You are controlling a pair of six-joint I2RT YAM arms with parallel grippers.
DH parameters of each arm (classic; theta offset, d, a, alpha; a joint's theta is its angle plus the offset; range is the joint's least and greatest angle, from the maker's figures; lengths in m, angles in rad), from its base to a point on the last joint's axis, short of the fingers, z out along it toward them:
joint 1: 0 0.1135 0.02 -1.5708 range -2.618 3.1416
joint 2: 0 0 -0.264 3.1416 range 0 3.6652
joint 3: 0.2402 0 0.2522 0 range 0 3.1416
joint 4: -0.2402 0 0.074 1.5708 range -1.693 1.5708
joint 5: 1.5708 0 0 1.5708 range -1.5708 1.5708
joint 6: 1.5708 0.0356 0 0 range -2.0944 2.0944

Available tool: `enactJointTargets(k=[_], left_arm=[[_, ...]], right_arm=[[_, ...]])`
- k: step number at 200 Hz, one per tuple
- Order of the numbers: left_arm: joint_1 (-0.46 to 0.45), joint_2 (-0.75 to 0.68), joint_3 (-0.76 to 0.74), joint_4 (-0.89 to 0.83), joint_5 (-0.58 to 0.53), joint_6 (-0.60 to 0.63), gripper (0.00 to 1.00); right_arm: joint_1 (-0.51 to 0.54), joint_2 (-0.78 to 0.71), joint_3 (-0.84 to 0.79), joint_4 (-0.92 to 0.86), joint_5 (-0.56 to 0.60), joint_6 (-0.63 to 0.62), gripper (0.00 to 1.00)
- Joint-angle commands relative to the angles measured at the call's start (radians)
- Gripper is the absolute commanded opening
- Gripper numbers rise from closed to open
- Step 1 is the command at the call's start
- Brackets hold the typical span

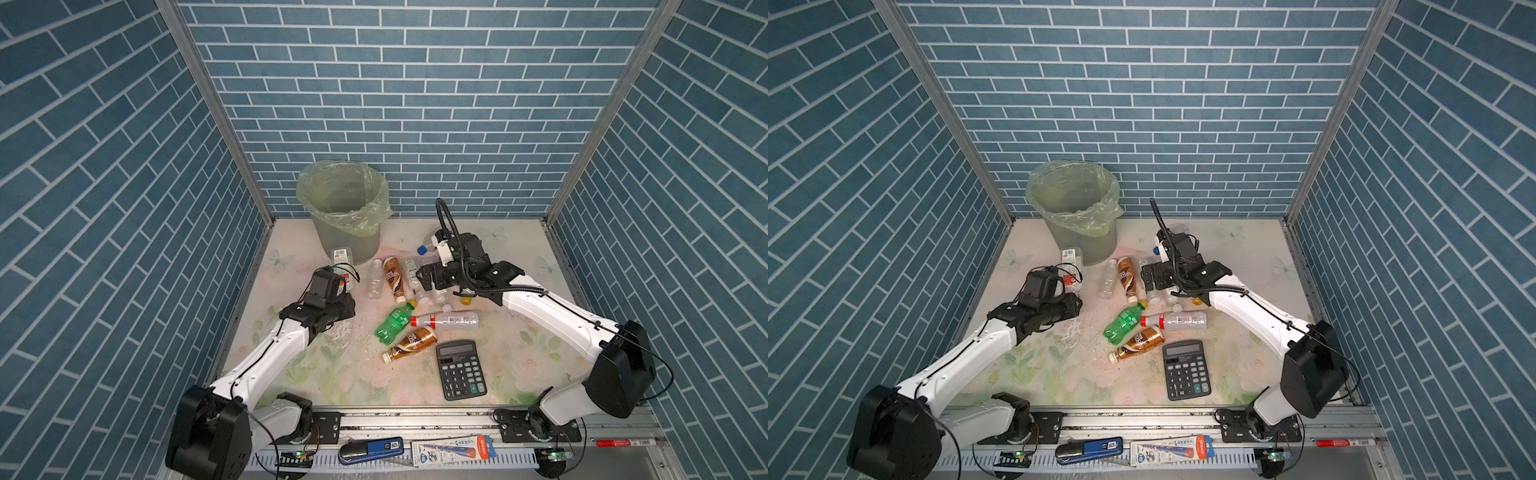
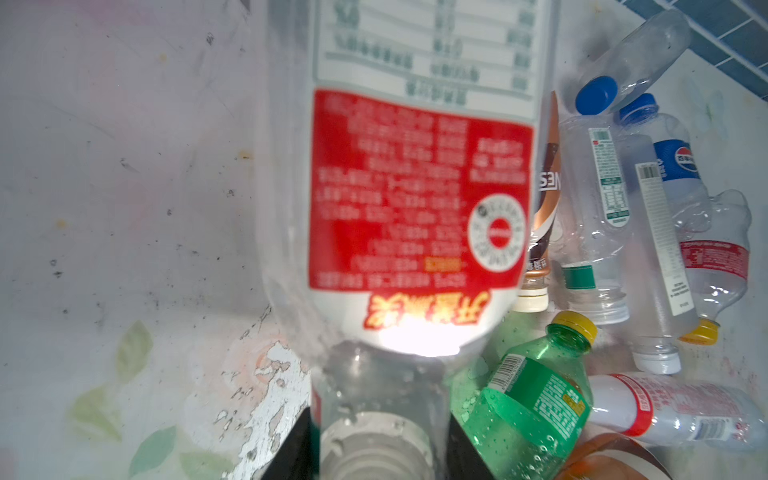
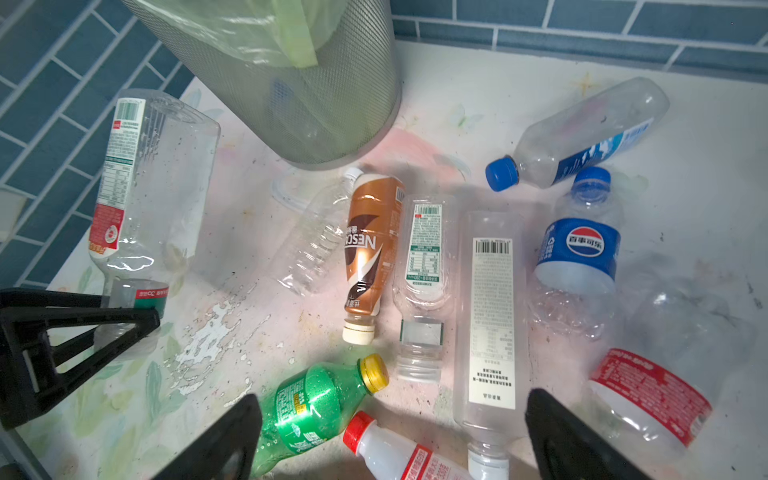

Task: Throw the plastic bottles in the bin
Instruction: 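Grasp the red-labelled bottle by its neck with the left gripper and lift, then raise the red-labelled bottle high above the bin with the left gripper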

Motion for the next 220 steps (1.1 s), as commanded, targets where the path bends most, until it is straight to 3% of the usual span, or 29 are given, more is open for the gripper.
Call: enactJointTargets(k=[1, 36, 87, 132, 187, 220], left_arm=[[-0.005, -0.076, 0.046, -0.041, -0.042, 0.012, 0.26], [-0.005, -0.152, 0.135, -0.075, -0.043, 0.037, 0.26], [-0.005, -0.17, 0.307, -0.111, -0.047, 0.088, 0.26], [-0.005, -0.133, 0.468, -0.038, -0.091, 0.18, 0.25], [-0.005, 0.069, 0.778, 0.152, -0.145, 0.358, 0.22], [-0.005, 0.179, 0.956, 0.294, -0.163, 0.444, 0.26]], right_arm=[[-0.001, -0.069, 0.063, 0.029, -0.047, -0.08, 0.99], [-0.001, -0.15, 0.016, 0.184, -0.236, -0.107, 0.99], [0.0, -0.197, 0.01, 0.328, -0.367, -0.083, 0.99], [0.001, -0.168, 0.07, 0.363, -0.371, -0.083, 0.99], [0.001, -0.096, 0.202, 0.375, -0.363, -0.098, 0.99], [0.001, -0.08, 0.24, 0.354, -0.337, -0.132, 0.99]])
